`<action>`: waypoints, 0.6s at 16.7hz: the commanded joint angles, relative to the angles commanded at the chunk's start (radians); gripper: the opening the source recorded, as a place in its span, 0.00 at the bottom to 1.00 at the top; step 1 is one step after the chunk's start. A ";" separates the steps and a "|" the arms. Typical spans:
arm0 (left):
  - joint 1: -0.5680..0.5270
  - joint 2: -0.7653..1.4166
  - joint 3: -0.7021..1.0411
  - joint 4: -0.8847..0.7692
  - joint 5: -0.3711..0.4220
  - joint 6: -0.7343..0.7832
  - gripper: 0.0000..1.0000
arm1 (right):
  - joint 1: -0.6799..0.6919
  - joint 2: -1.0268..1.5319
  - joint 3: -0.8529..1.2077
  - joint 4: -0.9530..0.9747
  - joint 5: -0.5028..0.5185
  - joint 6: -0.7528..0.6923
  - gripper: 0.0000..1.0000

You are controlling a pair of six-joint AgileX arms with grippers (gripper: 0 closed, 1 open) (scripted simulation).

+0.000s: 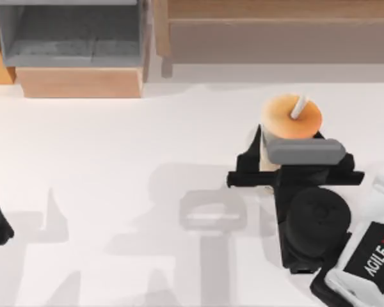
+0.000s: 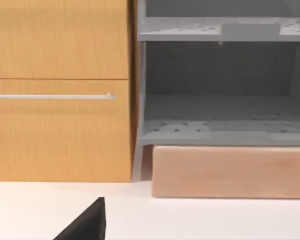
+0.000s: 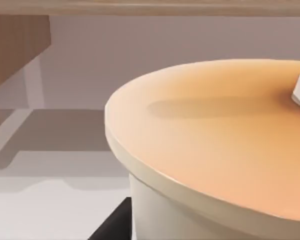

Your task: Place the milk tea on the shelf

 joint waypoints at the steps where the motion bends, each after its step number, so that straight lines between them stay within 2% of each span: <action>1: 0.000 0.000 0.000 0.000 0.000 0.000 1.00 | 0.000 0.000 0.000 0.000 0.000 0.000 0.00; 10: 0.000 0.000 0.000 0.000 0.000 0.000 1.00 | 0.001 -0.038 -0.004 -0.036 -0.001 0.002 0.00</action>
